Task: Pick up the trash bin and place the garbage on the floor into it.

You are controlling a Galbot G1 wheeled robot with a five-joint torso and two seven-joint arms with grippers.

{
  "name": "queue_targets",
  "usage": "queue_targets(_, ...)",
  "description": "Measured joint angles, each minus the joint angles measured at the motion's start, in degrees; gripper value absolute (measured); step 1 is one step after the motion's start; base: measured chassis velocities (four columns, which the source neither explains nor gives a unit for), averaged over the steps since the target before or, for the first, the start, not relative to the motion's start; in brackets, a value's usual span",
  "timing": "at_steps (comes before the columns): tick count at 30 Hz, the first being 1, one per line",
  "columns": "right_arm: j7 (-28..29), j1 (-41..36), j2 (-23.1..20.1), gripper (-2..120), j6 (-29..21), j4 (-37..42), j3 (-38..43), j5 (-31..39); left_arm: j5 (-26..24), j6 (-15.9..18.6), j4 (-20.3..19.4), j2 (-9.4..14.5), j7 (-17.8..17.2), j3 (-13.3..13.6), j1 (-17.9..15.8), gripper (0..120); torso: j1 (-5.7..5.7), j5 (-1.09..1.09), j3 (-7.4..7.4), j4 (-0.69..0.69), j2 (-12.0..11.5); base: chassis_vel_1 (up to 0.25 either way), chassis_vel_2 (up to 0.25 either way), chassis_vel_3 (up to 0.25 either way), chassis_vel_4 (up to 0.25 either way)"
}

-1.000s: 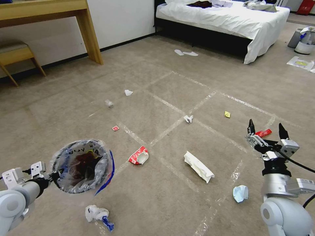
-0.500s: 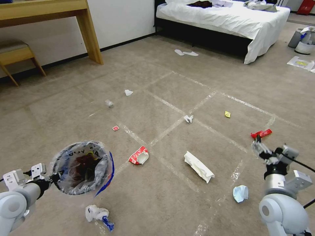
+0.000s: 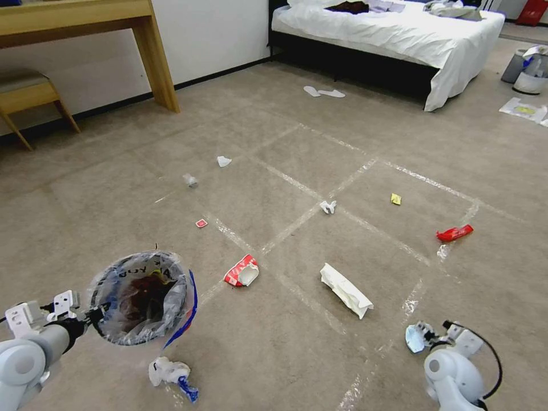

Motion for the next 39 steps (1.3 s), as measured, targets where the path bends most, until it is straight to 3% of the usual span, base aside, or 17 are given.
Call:
queue_targets(23, -7.5, 14.1, -1.0, 100, 4.4, -24.9, -2.6, -4.8, 0.6, -0.4, 0.7, 0.3, 0.9, 0.3, -0.1, 0, 0.0, -0.01, 0.0, 0.0, 0.0, 0.0, 0.0, 0.0, 0.0)
queue_targets(31, -10.1, 17.3, -0.8, 75, 7.6, -31.0, -3.7, -6.6, 0.6, -0.5, 0.8, 0.3, 1.0, 0.4, -0.1, 0, 0.0, 0.0, 0.0, 0.0, 0.0, 0.0, 0.0, 0.0, 0.0)
queue_targets(39, -11.7, 18.7, -0.9, 42, 9.2, -34.2, -3.8, -8.2, 1.3, -0.8, 1.7, 0.2, 1.9, 0.5, -0.2, 0, 0.0, -0.01, 0.0, 0.0, 0.0, 0.0, 0.0, 0.0, 0.0)
